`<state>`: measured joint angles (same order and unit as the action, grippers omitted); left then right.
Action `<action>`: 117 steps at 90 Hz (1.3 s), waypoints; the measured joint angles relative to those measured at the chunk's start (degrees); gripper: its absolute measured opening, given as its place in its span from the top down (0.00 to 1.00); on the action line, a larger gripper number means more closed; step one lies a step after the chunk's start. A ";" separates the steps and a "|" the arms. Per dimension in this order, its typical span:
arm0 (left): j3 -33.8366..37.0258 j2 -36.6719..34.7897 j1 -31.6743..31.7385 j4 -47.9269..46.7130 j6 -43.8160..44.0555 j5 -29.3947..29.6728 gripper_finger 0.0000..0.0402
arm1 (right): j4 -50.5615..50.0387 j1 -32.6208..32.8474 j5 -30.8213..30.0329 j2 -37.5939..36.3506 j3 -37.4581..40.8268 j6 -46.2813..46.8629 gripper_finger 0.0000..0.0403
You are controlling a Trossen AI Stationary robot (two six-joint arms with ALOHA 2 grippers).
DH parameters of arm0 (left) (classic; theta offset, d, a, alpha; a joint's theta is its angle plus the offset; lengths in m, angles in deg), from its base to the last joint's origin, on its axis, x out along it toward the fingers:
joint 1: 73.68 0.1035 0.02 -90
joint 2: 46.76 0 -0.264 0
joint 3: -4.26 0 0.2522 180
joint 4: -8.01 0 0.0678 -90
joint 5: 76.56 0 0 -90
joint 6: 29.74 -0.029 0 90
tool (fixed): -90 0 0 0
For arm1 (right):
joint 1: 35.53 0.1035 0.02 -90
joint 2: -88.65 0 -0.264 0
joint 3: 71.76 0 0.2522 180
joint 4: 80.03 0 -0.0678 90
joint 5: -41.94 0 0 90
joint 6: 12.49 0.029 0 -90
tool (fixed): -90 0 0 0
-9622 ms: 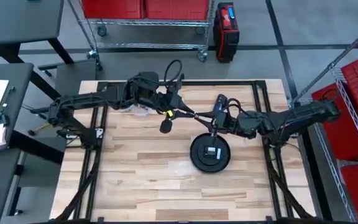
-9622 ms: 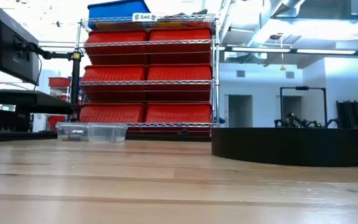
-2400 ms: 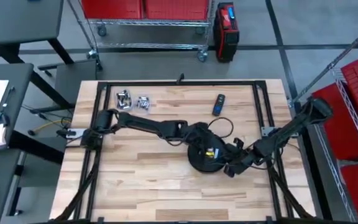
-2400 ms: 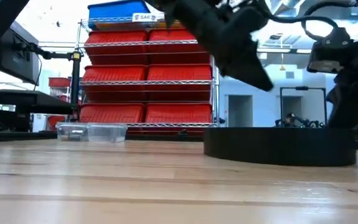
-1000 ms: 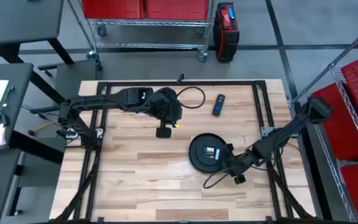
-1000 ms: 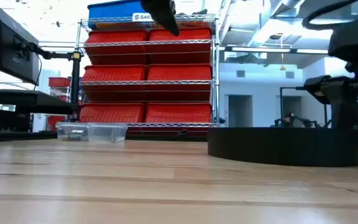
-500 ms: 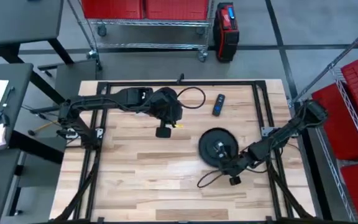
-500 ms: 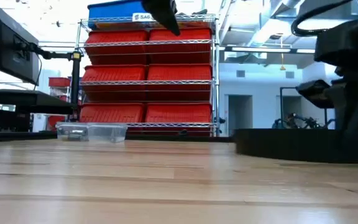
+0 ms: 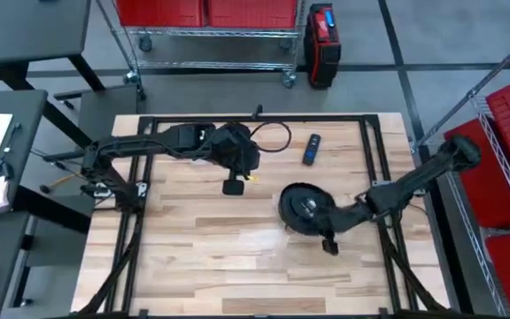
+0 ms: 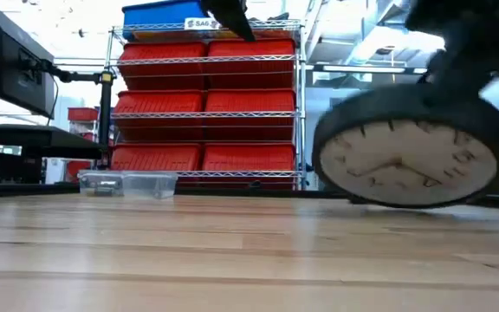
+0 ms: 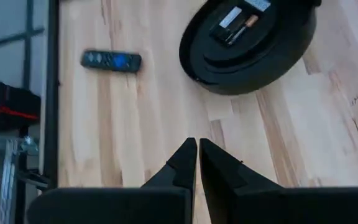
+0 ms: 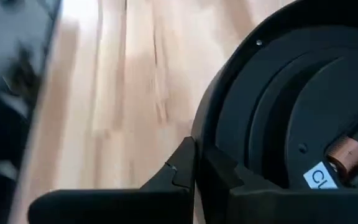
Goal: Insert battery
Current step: Insert the brown battery into the wall clock
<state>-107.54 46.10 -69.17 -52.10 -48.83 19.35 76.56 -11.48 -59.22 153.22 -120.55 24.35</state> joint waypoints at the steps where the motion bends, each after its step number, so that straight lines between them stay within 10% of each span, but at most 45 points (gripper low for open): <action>1: 0.00 -0.10 0.04 0.04 -0.09 0.00 1.00 | 0.01 -0.42 0.00 -0.33 0.00 0.52 1.00; 33: -0.04 -4.20 0.42 0.76 0.63 0.00 1.00 | 43.64 -16.23 11.13 0.86 13.95 15.02 1.00; 79: -0.04 -4.72 0.35 -0.57 2.43 0.00 1.00 | 99.26 -24.33 18.19 27.11 21.15 28.81 1.00; 117: -0.10 -2.52 1.84 0.79 1.07 -6.20 0.78 | 99.06 -23.44 23.45 28.93 19.06 30.42 1.00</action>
<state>-107.64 43.58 -67.33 -51.31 -47.76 13.15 175.62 -34.92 -35.77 182.15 -101.49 54.78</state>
